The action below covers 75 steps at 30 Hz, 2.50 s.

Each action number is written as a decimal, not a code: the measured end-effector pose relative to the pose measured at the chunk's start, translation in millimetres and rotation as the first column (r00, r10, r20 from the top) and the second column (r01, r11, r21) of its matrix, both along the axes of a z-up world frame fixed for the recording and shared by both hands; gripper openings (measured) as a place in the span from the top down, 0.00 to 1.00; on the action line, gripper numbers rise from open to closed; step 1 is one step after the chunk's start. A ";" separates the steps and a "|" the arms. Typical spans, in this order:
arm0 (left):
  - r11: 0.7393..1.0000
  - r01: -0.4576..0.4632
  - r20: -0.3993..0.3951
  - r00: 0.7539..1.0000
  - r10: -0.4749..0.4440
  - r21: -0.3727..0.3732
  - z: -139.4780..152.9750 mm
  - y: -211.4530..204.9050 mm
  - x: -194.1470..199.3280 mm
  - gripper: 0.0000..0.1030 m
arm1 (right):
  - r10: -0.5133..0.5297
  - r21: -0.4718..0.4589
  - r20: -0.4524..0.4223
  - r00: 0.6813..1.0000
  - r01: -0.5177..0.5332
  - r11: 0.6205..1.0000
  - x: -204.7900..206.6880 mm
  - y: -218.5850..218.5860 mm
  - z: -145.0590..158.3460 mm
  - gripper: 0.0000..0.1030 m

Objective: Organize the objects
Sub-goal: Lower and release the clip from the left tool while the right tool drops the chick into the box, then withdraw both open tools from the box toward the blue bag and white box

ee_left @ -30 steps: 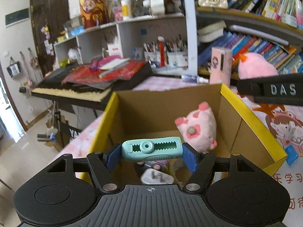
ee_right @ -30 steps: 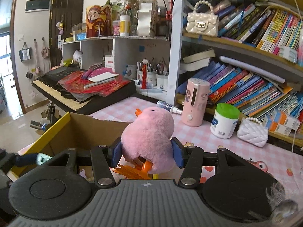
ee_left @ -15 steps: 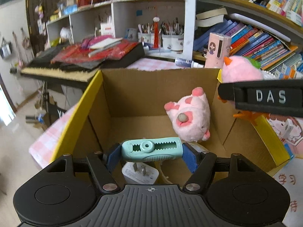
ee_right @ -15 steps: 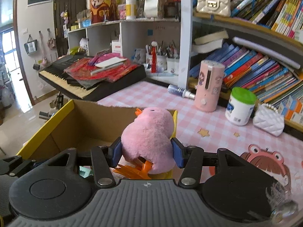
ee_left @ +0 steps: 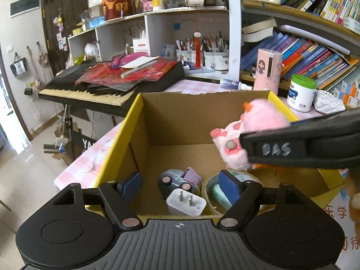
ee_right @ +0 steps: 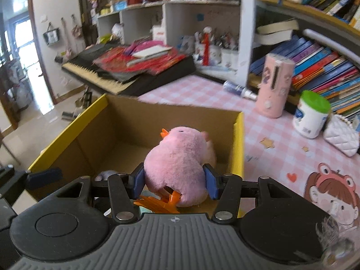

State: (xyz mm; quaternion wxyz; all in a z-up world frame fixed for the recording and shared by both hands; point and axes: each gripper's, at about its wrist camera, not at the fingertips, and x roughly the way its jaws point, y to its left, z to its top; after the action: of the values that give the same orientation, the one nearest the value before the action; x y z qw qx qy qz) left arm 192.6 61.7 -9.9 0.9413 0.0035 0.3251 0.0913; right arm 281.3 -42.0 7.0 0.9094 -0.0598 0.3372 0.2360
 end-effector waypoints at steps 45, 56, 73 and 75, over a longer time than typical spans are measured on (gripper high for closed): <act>0.991 -0.136 0.072 0.988 0.135 0.009 15.0 46.7 -150.6 0.00 | -0.330 -0.125 0.131 0.935 0.346 0.930 -172.6 -0.1 -4.1 0.00; 0.986 -0.163 0.037 0.986 0.162 0.024 9.9 53.7 -184.6 0.00 | -0.281 -0.162 0.120 0.952 0.298 0.941 -218.5 18.1 -10.6 0.00; 0.979 -0.176 -0.010 0.984 0.178 0.104 -1.4 43.9 -220.2 0.00 | -0.304 -0.187 0.079 0.949 0.314 0.931 -261.2 14.7 -24.8 0.00; 0.981 -0.164 -0.013 0.986 0.166 0.103 -2.2 40.6 -221.0 0.00 | -0.315 -0.189 0.078 0.946 0.325 0.927 -264.8 10.6 -25.7 0.00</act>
State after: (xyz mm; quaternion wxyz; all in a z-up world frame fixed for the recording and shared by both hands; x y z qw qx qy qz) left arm -28.4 102.3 -12.1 0.9255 0.0253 0.3293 0.1854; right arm 16.5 -31.4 -18.6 0.9326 -0.1001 0.3435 0.0481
